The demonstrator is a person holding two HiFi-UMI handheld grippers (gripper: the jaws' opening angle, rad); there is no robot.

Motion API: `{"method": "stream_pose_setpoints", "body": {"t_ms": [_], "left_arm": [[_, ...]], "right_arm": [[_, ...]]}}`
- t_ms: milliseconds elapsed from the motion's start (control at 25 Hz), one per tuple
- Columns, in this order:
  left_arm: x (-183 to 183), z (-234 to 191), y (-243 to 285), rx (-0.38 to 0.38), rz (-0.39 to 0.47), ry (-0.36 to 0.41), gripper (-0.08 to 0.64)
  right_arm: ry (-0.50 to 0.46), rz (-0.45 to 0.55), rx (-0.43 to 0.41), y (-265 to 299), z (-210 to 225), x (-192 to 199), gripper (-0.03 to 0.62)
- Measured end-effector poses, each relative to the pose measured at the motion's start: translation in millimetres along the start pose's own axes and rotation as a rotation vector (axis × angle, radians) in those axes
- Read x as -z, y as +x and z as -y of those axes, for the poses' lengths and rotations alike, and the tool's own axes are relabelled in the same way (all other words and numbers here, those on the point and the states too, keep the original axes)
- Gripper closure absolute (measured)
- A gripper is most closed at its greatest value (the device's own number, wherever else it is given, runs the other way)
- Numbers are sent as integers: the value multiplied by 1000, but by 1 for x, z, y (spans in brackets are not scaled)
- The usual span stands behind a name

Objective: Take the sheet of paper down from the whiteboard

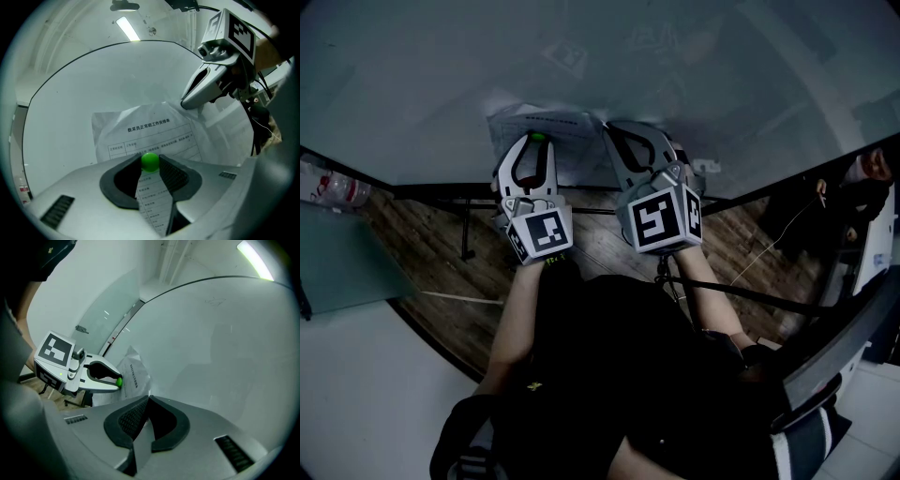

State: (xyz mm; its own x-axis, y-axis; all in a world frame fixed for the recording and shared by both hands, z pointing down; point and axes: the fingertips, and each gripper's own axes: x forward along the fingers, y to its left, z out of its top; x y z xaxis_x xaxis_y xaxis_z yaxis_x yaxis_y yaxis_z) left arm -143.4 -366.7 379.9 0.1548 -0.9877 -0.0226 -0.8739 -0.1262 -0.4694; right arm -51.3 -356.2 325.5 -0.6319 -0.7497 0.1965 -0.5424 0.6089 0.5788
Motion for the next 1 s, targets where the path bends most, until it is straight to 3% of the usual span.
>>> {"method": "stream_pose_setpoints", "body": {"t_ms": [520, 1000], "left_arm": [[7, 13, -16, 23, -29, 9, 423], [-10, 20, -34, 24, -15, 27, 423]], "right_arm": [[27, 9, -13, -3, -2, 2, 578], [43, 37, -23, -21, -3, -3, 578]]}}
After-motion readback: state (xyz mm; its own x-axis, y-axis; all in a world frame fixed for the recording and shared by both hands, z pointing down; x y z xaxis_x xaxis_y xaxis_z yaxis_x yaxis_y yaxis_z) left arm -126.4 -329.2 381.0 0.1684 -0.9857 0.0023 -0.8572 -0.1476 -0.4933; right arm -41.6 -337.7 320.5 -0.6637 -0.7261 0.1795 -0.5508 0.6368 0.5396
